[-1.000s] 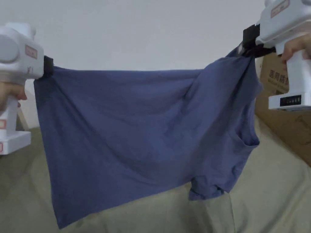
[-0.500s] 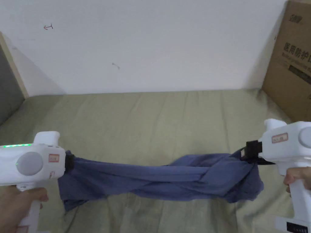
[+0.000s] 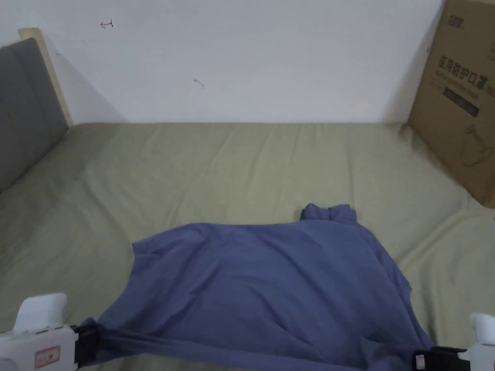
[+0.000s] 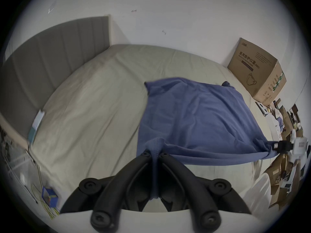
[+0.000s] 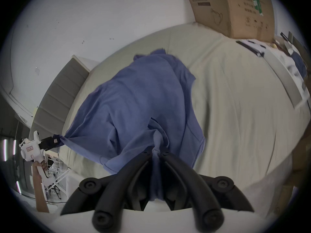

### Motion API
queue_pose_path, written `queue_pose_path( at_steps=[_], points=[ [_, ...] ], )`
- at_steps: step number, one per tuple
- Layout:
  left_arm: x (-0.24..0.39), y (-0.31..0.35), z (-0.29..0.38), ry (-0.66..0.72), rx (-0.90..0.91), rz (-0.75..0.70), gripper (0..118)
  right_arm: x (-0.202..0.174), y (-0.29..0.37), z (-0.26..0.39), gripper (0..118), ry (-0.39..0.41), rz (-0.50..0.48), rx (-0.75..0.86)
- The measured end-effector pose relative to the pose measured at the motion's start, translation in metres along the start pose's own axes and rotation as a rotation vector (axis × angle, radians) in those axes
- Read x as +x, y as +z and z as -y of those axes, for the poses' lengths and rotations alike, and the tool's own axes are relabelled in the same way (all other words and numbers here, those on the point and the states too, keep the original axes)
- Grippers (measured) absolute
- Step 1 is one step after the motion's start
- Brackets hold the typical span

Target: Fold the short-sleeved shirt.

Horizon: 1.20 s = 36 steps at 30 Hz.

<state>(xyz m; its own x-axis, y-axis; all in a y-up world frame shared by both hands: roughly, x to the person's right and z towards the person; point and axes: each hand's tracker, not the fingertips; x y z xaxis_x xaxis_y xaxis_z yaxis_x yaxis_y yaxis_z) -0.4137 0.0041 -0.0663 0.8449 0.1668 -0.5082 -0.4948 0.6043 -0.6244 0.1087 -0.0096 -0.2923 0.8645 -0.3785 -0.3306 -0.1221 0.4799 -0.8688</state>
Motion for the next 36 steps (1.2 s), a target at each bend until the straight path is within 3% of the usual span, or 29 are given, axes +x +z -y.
queue_pose_path(
  at_steps=[3, 9, 10, 12, 14, 16, 17, 18, 22, 24, 25, 26, 27, 28, 29, 36],
  points=[
    [-0.016, 0.015, 0.035, 0.06, -0.014, 0.035, 2, 0.01, 0.013, 0.033, 5, -0.023, -0.003, -0.02],
    [-0.013, 0.024, 0.06, -0.002, -0.049, 0.012, 2, 0.021, 0.014, 0.056, 6, -0.039, 0.021, -0.035],
    [-0.012, 0.022, 0.059, 0.001, -0.043, 0.012, 4, 0.019, 0.01, 0.056, 12, -0.021, 0.032, -0.023],
    [-0.014, 0.014, 0.056, -0.007, -0.045, 0.007, 17, 0.019, 0.003, 0.05, 38, -0.011, 0.061, -0.024],
    [-0.015, 0.01, 0.054, -0.027, -0.048, -0.026, 24, 0.015, 0.002, 0.047, 44, -0.003, 0.099, -0.008],
    [-0.014, 0.009, 0.05, -0.029, -0.048, -0.033, 81, 0.016, 0.003, 0.04, 94, -0.001, 0.095, 0.004],
    [-0.017, 0.013, 0.047, -0.019, -0.037, -0.025, 110, 0.014, 0.007, 0.036, 108, -0.003, 0.097, 0.026],
    [-0.019, 0.019, 0.044, -0.002, -0.01, -0.008, 115, 0.009, 0.016, 0.033, 107, 0.002, 0.088, 0.058],
    [-0.01, 0.029, 0.018, 0.028, 0.04, 0.024, 115, -0.005, 0.031, 0.009, 99, 0.025, 0.042, 0.134],
    [0.005, 0.032, 0.005, 0.007, 0.052, 0.025, 110, -0.015, 0.034, -0.003, 57, 0.046, 0.004, 0.171],
    [0.009, 0.029, -0.001, -0.005, 0.064, 0.028, 97, -0.02, 0.033, -0.009, 32, 0.054, 0.004, 0.182],
    [0.012, 0.025, -0.007, -0.009, 0.066, 0.037, 59, -0.031, 0.034, -0.011, 10, 0.059, 0.009, 0.187],
    [0.018, 0.019, -0.015, -0.012, 0.05, 0.046, 25, -0.037, 0.031, -0.016, 7, 0.057, 0.009, 0.186],
    [0.023, 0.01, -0.021, -0.005, 0.048, 0.041, 3, -0.04, 0.028, -0.022, 5, 0.062, -0.005, 0.187],
    [0.025, 0.002, -0.026, 0.004, 0.053, 0.044, 2, -0.042, 0.023, -0.026, 0, 0.073, -0.035, 0.179],
    [0.01, -0.094, -0.098, 0.037, -0.013, 0.051, 0, -0.051, -0.028, -0.053, 0, 0.092, -0.056, 0.115]
  ],
)
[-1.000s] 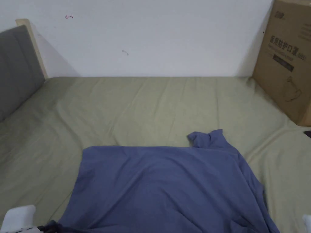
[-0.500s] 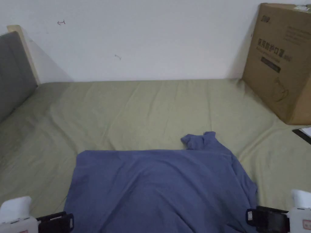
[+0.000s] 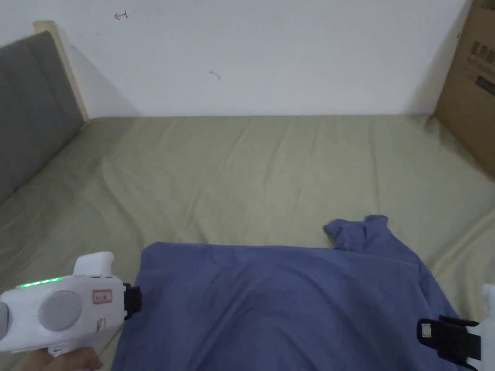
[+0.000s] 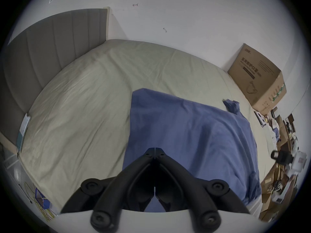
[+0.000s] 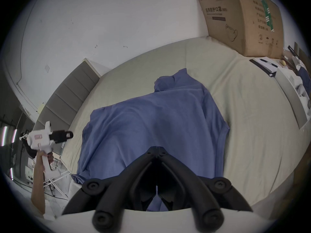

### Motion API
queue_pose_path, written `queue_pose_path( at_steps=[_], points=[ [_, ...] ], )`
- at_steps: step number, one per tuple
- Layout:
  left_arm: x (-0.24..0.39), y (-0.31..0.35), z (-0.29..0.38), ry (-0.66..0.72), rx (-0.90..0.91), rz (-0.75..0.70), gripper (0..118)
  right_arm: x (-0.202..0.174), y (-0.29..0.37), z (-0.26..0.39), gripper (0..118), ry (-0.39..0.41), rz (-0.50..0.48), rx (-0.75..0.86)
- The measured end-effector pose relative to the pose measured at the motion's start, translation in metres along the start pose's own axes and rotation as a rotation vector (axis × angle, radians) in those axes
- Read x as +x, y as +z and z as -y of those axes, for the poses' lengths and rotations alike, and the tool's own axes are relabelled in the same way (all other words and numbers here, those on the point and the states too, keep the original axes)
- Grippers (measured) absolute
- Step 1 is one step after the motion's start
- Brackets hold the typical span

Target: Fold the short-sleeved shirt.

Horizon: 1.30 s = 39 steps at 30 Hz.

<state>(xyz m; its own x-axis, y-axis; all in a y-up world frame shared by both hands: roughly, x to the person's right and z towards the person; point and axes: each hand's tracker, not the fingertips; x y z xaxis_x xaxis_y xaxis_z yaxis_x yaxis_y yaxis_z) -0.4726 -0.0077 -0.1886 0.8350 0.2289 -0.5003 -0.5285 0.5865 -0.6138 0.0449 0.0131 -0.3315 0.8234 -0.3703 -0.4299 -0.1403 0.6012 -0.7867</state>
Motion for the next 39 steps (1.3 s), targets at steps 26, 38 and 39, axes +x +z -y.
queue_pose_path(
  at_steps=[26, 38, 39],
  points=[
    [0.029, -0.167, -0.091, -0.228, -0.207, -0.202, 12, 0.057, -0.089, -0.031, 0, -0.104, 0.04, -0.162],
    [0.034, -0.116, -0.101, -0.208, -0.133, -0.15, 3, 0.092, -0.161, -0.155, 100, 0.005, 0.167, -0.167],
    [0.033, -0.112, -0.104, -0.212, -0.124, -0.146, 3, 0.097, -0.172, -0.164, 112, 0.008, 0.169, -0.171]
  ],
)
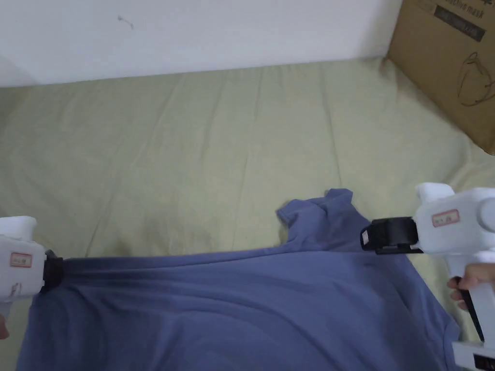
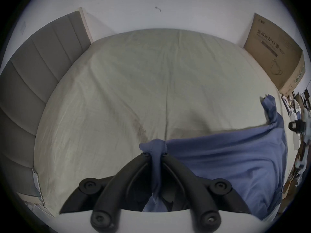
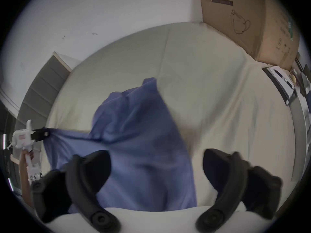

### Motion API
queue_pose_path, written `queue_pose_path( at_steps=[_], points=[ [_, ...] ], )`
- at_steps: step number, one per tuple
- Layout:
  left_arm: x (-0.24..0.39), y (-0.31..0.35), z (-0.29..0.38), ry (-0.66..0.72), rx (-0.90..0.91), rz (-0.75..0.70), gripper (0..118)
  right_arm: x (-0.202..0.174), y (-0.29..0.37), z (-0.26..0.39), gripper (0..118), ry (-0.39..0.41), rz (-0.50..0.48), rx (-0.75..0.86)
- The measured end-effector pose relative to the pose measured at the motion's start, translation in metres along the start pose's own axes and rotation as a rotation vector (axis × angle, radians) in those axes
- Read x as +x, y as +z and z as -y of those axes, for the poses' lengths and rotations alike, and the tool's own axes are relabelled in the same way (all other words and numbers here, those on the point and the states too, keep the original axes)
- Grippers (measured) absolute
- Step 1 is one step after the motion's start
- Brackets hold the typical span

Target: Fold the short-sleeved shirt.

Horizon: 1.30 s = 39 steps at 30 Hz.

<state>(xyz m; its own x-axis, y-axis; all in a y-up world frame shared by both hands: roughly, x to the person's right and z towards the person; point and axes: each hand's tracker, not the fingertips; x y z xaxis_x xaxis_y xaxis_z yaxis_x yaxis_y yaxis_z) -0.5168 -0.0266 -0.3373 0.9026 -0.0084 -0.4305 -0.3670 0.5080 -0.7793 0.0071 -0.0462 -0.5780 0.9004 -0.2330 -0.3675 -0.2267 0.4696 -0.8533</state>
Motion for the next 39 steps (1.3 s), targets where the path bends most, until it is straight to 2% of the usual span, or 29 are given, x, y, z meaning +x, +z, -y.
queue_pose_path(
  at_steps=[1, 2, 5, 6, 7, 8, 9, 10, 11, 12, 13, 14, 17, 19, 20, 22, 27, 33, 39],
  points=[
    [0.0, 0.004, 0.0, -0.003, 0.008, 0.001, 3, 0.001, -0.005, -0.008, 111, -0.015, 0.014, 0.007],
    [0.0, 0.007, 0.0, -0.009, 0.013, 0.005, 3, 0.003, -0.012, -0.017, 105, -0.027, 0.011, 0.005],
    [0.001, 0.009, -0.002, -0.026, 0.022, 0.001, 3, 0.009, -0.039, -0.028, 104, -0.083, -0.026, -0.063],
    [0.002, 0.009, -0.002, -0.023, 0.022, 0.002, 3, 0.009, -0.048, -0.027, 102, -0.098, -0.011, -0.105],
    [0.002, 0.01, -0.002, -0.02, 0.027, 0.004, 3, 0.007, -0.056, -0.023, 97, -0.103, 0.002, -0.144],
    [0.001, 0.008, -0.002, -0.018, 0.028, 0.005, 3, 0.001, -0.059, -0.019, 89, -0.056, 0.044, -0.154],
    [0.001, 0.007, -0.002, -0.016, 0.025, 0.004, 3, -0.011, -0.052, -0.015, 80, 0.016, 0.129, -0.087],
    [0.001, 0.007, -0.001, -0.019, 0.023, 0.004, 3, -0.019, -0.047, -0.012, 68, 0.073, 0.132, -0.07],
    [0.001, 0.007, 0.0, -0.025, 0.023, 0.002, 3, -0.024, -0.043, -0.008, 47, 0.121, 0.093, -0.073],
    [0.001, 0.006, -0.001, -0.028, 0.02, -0.002, 3, -0.027, -0.041, -0.007, 29, 0.143, 0.08, -0.095],
    [0.001, 0.006, 0.0, -0.033, 0.017, -0.003, 3, -0.028, -0.04, -0.007, 11, 0.124, 0.071, -0.109],
    [0.001, 0.008, 0.0, -0.033, 0.018, -0.003, 3, -0.029, -0.04, -0.006, 2, 0.103, 0.03, -0.127],
    [-0.002, 0.015, 0.001, 0.004, 0.029, 0.018, 3, -0.027, -0.04, -0.004, 1, 0.072, 0.049, -0.12],
    [-0.005, 0.02, -0.001, 0.008, 0.028, 0.02, 3, -0.023, -0.03, -0.007, 1, -0.039, 0.02, -0.104],
    [-0.005, 0.025, -0.001, 0.006, 0.03, 0.013, 3, -0.022, -0.022, -0.009, 1, -0.044, 0.001, -0.087],
    [-0.007, 0.039, -0.002, 0.01, 0.05, 0.018, 3, -0.024, 0.0, -0.014, 1, -0.011, -0.016, -0.06],
    [-0.007, 0.084, -0.01, 0.022, 0.135, 0.016, 3, -0.035, 0.072, -0.034, 1, -0.013, -0.089, 0.077],
    [-0.006, 0.158, -0.043, 0.037, 0.282, 0.009, 3, -0.06, 0.163, -0.069, 1, 0.042, -0.08, 0.21],
    [-0.005, 0.241, -0.103, 0.071, 0.464, 0.0, 3, -0.086, 0.242, -0.117, 1, 0.053, -0.064, 0.36]
  ],
)
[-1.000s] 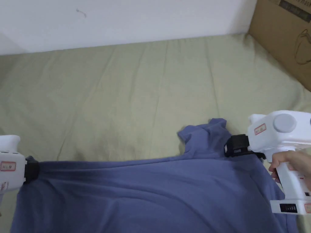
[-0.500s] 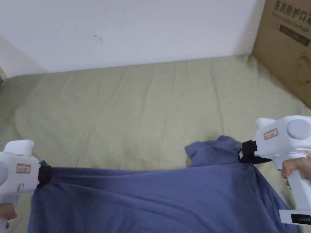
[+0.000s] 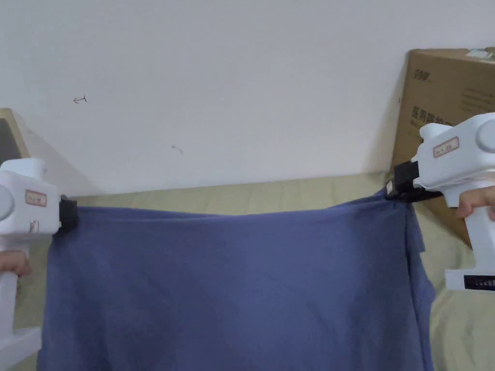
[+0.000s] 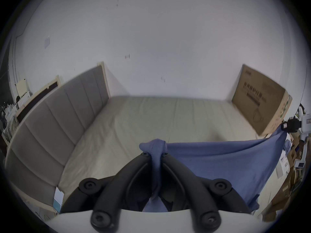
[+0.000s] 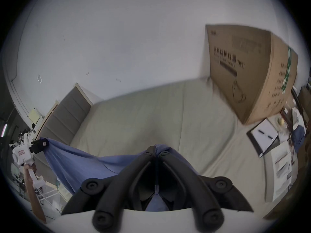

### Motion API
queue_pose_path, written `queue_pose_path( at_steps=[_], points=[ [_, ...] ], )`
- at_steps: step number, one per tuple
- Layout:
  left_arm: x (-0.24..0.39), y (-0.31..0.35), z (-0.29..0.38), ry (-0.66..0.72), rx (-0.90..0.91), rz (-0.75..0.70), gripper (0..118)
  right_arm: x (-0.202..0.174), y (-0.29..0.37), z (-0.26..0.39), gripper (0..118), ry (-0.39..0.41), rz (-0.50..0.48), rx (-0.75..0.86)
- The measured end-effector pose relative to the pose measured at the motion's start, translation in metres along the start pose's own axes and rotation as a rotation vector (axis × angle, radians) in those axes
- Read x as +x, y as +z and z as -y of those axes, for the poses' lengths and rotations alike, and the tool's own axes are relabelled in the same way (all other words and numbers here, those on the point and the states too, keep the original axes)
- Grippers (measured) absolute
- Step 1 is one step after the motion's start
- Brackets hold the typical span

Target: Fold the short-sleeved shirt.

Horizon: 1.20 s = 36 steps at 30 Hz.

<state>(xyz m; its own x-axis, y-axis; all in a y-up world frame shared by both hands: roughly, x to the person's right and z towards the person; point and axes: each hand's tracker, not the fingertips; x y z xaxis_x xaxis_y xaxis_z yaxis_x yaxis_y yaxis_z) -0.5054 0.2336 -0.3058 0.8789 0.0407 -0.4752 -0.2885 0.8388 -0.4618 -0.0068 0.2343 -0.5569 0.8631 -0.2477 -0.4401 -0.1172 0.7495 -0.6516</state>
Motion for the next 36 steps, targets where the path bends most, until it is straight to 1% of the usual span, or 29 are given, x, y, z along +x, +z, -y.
queue_pose_path(
  at_steps=[2, 6, 8, 9, 12, 13, 14, 16, 17, 18, 19, 20, 21, 22, 23, 25, 26, 27, 28, 29, 31, 33, 35, 36],
  points=[
    [0.001, 0.005, -0.034, -0.022, 0.039, -0.023, 3, -0.009, 0.015, -0.027, 1, 0.024, 0.019, 0.034],
    [0.009, 0.017, -0.104, -0.044, 0.132, -0.039, 3, -0.025, 0.038, -0.091, 1, 0.022, 0.055, 0.123],
    [0.012, 0.018, -0.138, -0.058, 0.182, -0.062, 3, -0.032, 0.042, -0.121, 1, 0.035, 0.057, 0.144],
    [0.014, 0.015, -0.155, -0.031, 0.2, -0.075, 3, -0.036, 0.045, -0.137, 1, 0.034, 0.062, 0.166],
    [0.016, 0.004, -0.206, -0.025, 0.209, -0.085, 3, -0.046, 0.05, -0.184, 1, 0.021, 0.05, 0.221],
    [0.019, 0.0, -0.222, -0.053, 0.228, -0.107, 3, -0.049, 0.052, -0.199, 1, 0.028, 0.039, 0.238],
    [0.02, 0.0, -0.234, -0.06, 0.247, -0.124, 3, -0.052, 0.056, -0.212, 1, 0.024, 0.048, 0.251],
    [0.019, 0.003, -0.256, -0.059, 0.291, -0.095, 3, -0.058, 0.062, -0.239, 1, 0.03, 0.078, 0.26],
    [0.02, 0.006, -0.264, -0.011, 0.33, -0.093, 3, -0.062, 0.068, -0.249, 1, 0.023, 0.1, 0.275],
    [0.021, 0.008, -0.274, -0.039, 0.315, -0.09, 3, -0.065, 0.074, -0.256, 1, 0.03, 0.081, 0.31],
    [0.022, 0.012, -0.282, -0.097, 0.315, -0.113, 3, -0.066, 0.08, -0.264, 1, 0.041, 0.057, 0.326],
    [0.021, 0.013, -0.287, -0.081, 0.371, -0.136, 3, -0.067, 0.085, -0.271, 1, 0.034, 0.044, 0.342],
    [0.02, 0.016, -0.294, -0.088, 0.346, -0.116, 3, -0.067, 0.089, -0.278, 1, 0.023, 0.042, 0.337],
    [0.018, 0.018, -0.298, -0.047, 0.359, -0.118, 3, -0.067, 0.092, -0.282, 1, 0.003, 0.038, 0.358],
    [0.016, 0.019, -0.3, -0.006, 0.386, -0.093, 3, -0.067, 0.093, -0.284, 1, -0.025, 0.011, 0.392],
    [0.019, 0.017, -0.303, -0.006, 0.412, -0.102, 3, -0.067, 0.091, -0.284, 1, -0.015, 0.012, 0.383],
    [0.021, 0.013, -0.301, -0.051, 0.418, -0.113, 3, -0.068, 0.086, -0.281, 1, 0.005, 0.021, 0.38],
    [0.024, 0.006, -0.296, -0.101, 0.406, -0.153, 3, -0.067, 0.079, -0.277, 1, 0.02, 0.034, 0.369],
    [0.026, -0.003, -0.29, -0.113, 0.397, -0.173, 3, -0.065, 0.071, -0.272, 1, 0.021, 0.029, 0.361],
    [0.036, -0.005, -0.277, -0.136, 0.363, -0.174, 3, -0.062, 0.061, -0.266, 1, 0.018, 0.024, 0.336],
    [0.037, -0.025, -0.254, -0.113, 0.339, -0.143, 3, -0.054, 0.037, -0.25, 1, 0.008, 0.026, 0.292],
    [0.039, -0.05, -0.226, -0.113, 0.318, -0.153, 3, -0.046, 0.01, -0.23, 1, 0.008, 0.041, 0.243],
    [0.038, -0.077, -0.192, -0.111, 0.274, -0.154, 3, -0.036, -0.018, -0.206, 1, 0.006, 0.048, 0.18],
    [0.036, -0.094, -0.17, -0.086, 0.256, -0.141, 3, -0.037, -0.024, -0.177, 1, 0.0, 0.047, 0.157]
  ],
)
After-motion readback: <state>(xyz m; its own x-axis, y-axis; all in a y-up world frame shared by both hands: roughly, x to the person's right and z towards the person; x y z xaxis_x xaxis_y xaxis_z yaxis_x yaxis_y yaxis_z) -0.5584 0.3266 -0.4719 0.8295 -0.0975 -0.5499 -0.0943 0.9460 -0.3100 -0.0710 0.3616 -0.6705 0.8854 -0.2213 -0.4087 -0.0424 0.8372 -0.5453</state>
